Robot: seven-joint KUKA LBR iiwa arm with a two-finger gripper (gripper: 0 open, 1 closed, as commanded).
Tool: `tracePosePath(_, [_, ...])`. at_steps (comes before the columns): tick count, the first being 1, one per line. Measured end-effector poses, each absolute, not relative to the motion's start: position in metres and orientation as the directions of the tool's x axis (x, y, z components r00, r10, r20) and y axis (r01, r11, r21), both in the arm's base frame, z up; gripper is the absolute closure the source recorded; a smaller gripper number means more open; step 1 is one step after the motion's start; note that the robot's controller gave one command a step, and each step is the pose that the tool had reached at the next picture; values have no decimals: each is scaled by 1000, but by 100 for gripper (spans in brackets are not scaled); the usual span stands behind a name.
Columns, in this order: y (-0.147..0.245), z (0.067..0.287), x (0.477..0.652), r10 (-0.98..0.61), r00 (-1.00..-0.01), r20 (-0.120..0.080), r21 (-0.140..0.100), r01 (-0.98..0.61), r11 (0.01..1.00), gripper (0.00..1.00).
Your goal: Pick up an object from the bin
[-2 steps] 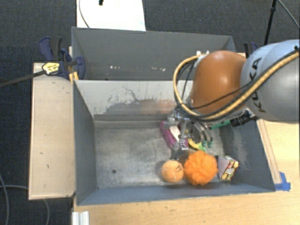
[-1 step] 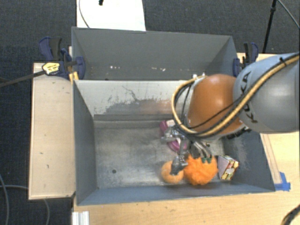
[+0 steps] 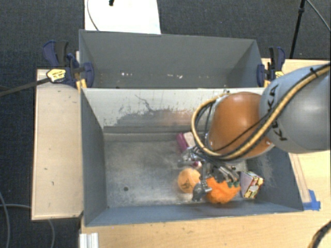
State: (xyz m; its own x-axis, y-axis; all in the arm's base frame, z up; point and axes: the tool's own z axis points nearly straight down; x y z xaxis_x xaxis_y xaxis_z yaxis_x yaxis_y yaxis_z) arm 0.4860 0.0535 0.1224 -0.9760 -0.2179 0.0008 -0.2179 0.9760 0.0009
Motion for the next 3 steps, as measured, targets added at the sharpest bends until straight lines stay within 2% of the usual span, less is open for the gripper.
tracePosePath(1, [50, 130, 480, -542, -840, -2, 0, -542, 840, 0])
tracePosePath(2, [49, 104, 496, -429, -903, -1, 0, -429, 903, 0])
tracePosePath(3, [56, 80, 491, -378, -926, 7, 3, -378, 926, 100])
